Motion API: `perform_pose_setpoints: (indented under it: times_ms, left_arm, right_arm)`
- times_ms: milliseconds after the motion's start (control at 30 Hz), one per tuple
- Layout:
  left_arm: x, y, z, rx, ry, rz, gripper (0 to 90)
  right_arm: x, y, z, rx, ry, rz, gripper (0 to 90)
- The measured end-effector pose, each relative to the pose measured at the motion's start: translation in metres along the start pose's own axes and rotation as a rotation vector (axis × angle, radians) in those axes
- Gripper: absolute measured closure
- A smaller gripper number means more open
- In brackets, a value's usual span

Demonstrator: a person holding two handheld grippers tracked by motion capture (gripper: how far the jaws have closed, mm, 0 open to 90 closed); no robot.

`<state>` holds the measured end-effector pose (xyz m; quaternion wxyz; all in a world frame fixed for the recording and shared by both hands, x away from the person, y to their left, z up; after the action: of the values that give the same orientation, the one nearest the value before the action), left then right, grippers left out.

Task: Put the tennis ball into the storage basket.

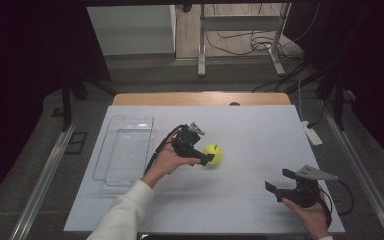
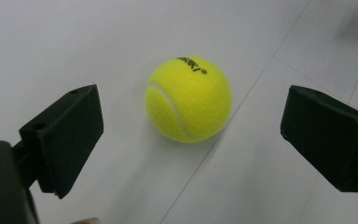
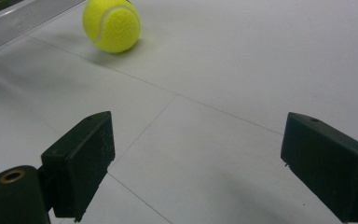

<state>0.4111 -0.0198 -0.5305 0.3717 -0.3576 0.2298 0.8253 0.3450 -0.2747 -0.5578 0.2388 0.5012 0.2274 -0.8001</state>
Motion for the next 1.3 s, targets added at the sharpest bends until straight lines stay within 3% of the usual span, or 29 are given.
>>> perform_pose_setpoints:
  times_ms: [500,1067,1300]
  left_arm:
    - [-0.006,0.0,-0.008,0.017,-0.006,-0.01,6.9]
    - [-0.012,-0.005,-0.024,0.018,-0.028,0.016,6.2]
    - [-0.011,-0.008,-0.029,0.027,-0.042,0.044,5.5]
  right_arm:
    - [0.001,0.0,0.0,-0.002,-0.003,0.002,10.2]
    - [0.001,0.0,0.0,-0.002,-0.004,0.002,10.2]
    - [0.001,0.0,0.0,-0.001,-0.007,0.003,10.1]
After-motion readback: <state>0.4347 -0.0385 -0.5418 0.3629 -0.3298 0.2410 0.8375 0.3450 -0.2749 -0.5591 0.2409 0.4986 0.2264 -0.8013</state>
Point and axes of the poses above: each handheld gripper's, and its own axes: z roughly backward along the jaws, x roughly out of its underside, y roughly to its right, the point moved 10 cm from there along -z, roughly forward along the jaws, and after that the axes turned 8 degrees about y, right-handed, at the moved point
